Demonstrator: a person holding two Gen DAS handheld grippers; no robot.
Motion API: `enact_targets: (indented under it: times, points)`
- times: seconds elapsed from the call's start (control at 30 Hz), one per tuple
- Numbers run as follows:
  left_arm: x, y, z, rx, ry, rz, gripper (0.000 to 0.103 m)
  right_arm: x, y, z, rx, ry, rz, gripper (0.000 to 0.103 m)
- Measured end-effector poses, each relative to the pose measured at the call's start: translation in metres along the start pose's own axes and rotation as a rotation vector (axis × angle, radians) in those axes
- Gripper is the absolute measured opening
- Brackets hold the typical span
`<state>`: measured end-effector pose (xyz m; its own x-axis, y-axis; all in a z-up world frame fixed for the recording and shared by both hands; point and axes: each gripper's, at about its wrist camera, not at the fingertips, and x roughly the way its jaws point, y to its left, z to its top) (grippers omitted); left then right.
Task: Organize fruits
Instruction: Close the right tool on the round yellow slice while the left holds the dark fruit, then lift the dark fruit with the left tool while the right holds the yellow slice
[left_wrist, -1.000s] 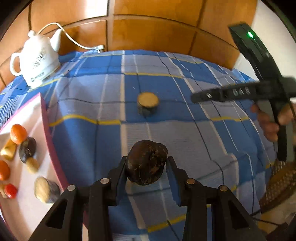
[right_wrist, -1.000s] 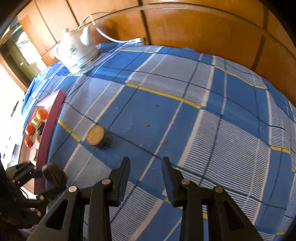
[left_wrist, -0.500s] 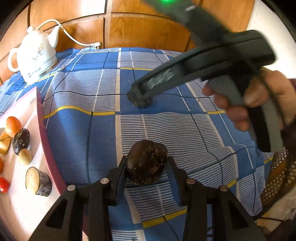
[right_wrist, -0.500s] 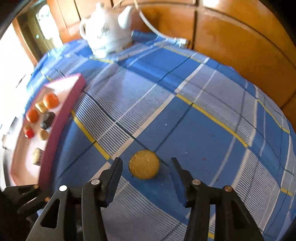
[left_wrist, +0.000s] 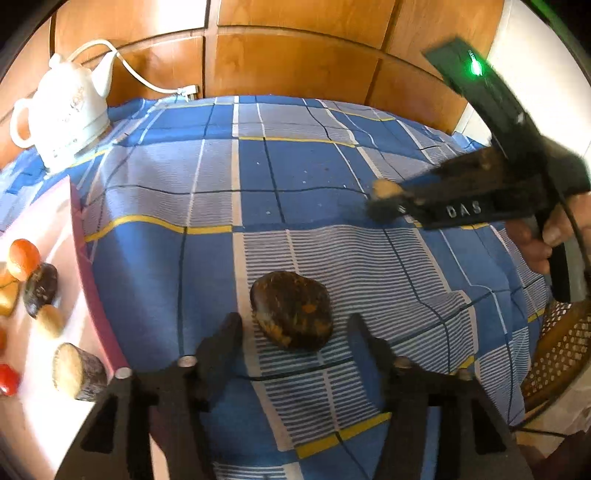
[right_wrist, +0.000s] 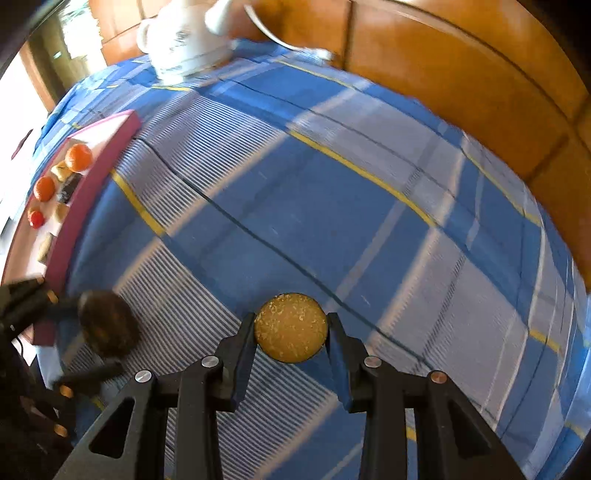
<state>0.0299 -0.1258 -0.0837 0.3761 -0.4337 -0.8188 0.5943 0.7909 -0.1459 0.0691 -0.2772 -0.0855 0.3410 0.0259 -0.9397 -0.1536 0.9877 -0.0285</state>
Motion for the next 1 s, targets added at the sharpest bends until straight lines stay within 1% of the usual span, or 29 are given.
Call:
enact_targets:
  times: [0.13, 0.2, 0.3, 0.37, 0.47, 0.57, 0.63, 0.67, 0.7, 0.8, 0.87, 1.0]
  points:
    - [-0.005, -0.003, 0.005, 0.029, 0.002, 0.015, 0.07, 0.002, -0.014, -0.007, 0.055, -0.014, 0.035, 0.037]
    - [-0.007, -0.005, 0.008, 0.052, 0.0, 0.036, 0.072, 0.0, -0.014, -0.006, 0.051, -0.024, 0.034, 0.037]
    - [-0.01, -0.007, 0.013, 0.086, 0.0, 0.058, 0.076, 0.002, -0.015, -0.005, 0.044, -0.015, 0.046, 0.037]
    - [-0.007, -0.009, 0.015, 0.126, 0.019, 0.073, 0.077, 0.002, -0.014, -0.005, 0.035, -0.013, 0.04, 0.037]
    - [0.0, -0.01, 0.018, 0.165, 0.038, 0.116, 0.077, 0.002, -0.014, -0.004, 0.029, -0.009, 0.046, 0.037]
    - [0.008, -0.012, 0.02, 0.195, 0.064, 0.122, 0.076, 0.003, -0.012, -0.004, 0.017, -0.007, 0.04, 0.037]
    - [0.013, -0.013, 0.019, 0.212, 0.081, 0.131, 0.064, 0.003, -0.014, -0.005, 0.018, -0.007, 0.04, 0.037]
    - [0.017, -0.013, 0.018, 0.215, 0.101, 0.117, 0.049, 0.003, -0.014, -0.005, 0.016, -0.008, 0.039, 0.037]
    - [0.018, -0.014, 0.017, 0.212, 0.104, 0.111, 0.044, 0.003, -0.012, -0.004, 0.014, -0.01, 0.035, 0.037]
    - [0.015, -0.015, 0.014, 0.192, 0.076, 0.122, 0.042, 0.003, -0.008, -0.004, -0.001, -0.015, 0.02, 0.037]
    - [0.009, -0.013, 0.014, 0.141, 0.056, 0.096, 0.039, 0.003, -0.007, -0.005, -0.003, -0.017, 0.017, 0.037]
    - [-0.013, -0.01, 0.016, 0.063, -0.017, 0.054, 0.039, 0.003, -0.009, -0.005, 0.01, -0.02, 0.028, 0.037]
